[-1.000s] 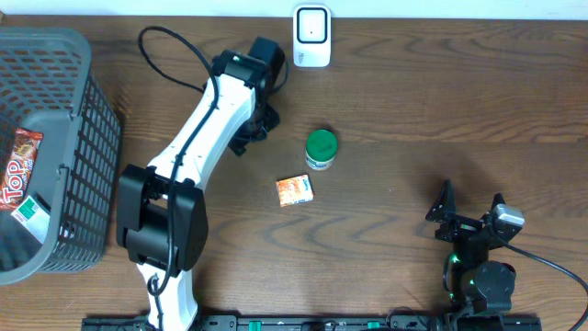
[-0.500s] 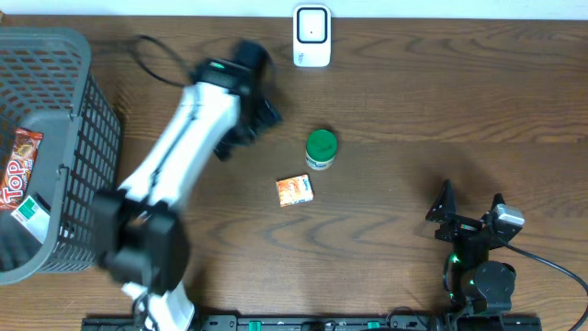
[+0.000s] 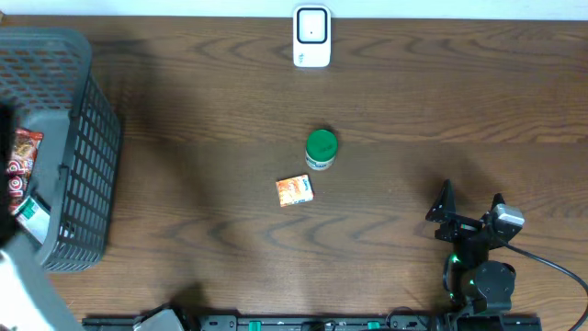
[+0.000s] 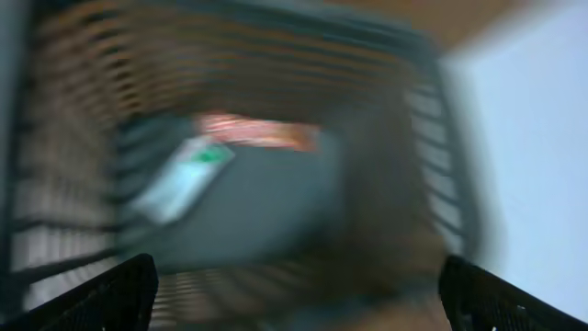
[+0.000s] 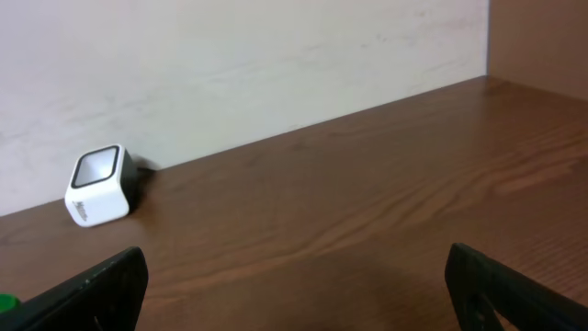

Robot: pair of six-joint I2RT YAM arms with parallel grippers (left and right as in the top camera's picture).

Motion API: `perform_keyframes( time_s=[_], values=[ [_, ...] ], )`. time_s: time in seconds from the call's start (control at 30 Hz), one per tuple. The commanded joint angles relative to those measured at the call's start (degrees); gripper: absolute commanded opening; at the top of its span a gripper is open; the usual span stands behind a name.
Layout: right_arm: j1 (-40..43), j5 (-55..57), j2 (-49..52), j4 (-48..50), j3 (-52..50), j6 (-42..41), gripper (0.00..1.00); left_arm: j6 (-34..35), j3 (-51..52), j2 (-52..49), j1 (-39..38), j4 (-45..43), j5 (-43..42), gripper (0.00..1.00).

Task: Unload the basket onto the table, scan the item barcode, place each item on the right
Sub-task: 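Reach the left gripper into the basket and grasp the Panadol box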

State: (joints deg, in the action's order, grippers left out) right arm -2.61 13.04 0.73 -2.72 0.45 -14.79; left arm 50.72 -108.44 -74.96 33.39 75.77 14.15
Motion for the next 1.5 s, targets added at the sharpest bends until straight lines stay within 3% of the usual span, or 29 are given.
perform_keyframes(
  time_s=[0.0, 0.23, 0.4, 0.5, 0.73, 1.2, 1.47],
  values=[
    [-0.4, 0.0, -0.2, -0.1, -0.1, 0.7, 0.99, 5.7, 5.8, -6.4, 9.7, 1.6, -1.2, 0.98],
    [-0.4, 0.0, -0.2, -0.1, -0.1, 0.7, 0.99, -1.0, 16.4, -19.8, 15.3, -4.8, -1.7, 0.98],
    [-0.4, 0.0, -0.2, -0.1, -0.1, 0.7, 0.99, -13.1, 16.5, -27.2, 15.3, -10.8, -1.7, 0.98],
    [-0.4, 0.0, -0.2, -0.1, -0.1, 0.7, 0.99, -22.2, 16.9, -29.4, 15.2, -13.6, -1.6, 0.97],
    [-0.4, 0.0, -0.2, -0.1, -0.1, 0.7, 0.99, -29.2, 19.5, -30.4, 15.1, -17.9, -1.6, 0.97],
    [-0.4, 0.0, -0.2, -0.1, -0.1, 0.7, 0.99, -31.0, 35.0, -30.6, 15.1, -33.3, -1.7, 0.99],
    [-0.4, 0.0, -0.2, -0.1, -0.1, 0.7, 0.99, -30.9, 41.0, -32.8, 15.1, -40.1, -6.5, 0.98]
  ],
)
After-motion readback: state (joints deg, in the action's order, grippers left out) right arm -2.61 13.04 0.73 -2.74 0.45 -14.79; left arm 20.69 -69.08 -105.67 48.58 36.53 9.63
